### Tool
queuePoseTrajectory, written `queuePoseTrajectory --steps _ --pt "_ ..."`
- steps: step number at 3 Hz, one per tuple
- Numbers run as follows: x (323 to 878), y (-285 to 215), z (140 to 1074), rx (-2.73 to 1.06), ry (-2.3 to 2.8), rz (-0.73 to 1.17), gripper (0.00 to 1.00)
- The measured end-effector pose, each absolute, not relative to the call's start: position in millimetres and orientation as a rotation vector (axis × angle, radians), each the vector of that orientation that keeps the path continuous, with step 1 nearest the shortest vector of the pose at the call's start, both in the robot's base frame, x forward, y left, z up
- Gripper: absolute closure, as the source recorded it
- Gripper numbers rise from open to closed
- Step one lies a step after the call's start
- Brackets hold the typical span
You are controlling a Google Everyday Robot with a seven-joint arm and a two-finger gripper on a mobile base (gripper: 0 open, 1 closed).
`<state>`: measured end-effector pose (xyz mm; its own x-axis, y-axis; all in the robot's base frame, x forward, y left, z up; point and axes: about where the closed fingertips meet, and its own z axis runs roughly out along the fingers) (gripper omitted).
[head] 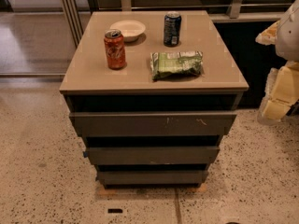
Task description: Open middle drawer
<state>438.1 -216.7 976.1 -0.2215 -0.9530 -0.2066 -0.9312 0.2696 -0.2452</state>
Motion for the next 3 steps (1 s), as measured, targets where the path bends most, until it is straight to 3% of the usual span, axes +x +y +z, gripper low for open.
queuePoseTrajectory --steps 1,2,3 --pt "438 -217 976 -1.725 2.232 -0.098 0.00" --pt "438 -216 975 -1.718 2.227 -0.101 0.11" --pt "434 -214 946 -1.690 2.223 -0.057 0.34"
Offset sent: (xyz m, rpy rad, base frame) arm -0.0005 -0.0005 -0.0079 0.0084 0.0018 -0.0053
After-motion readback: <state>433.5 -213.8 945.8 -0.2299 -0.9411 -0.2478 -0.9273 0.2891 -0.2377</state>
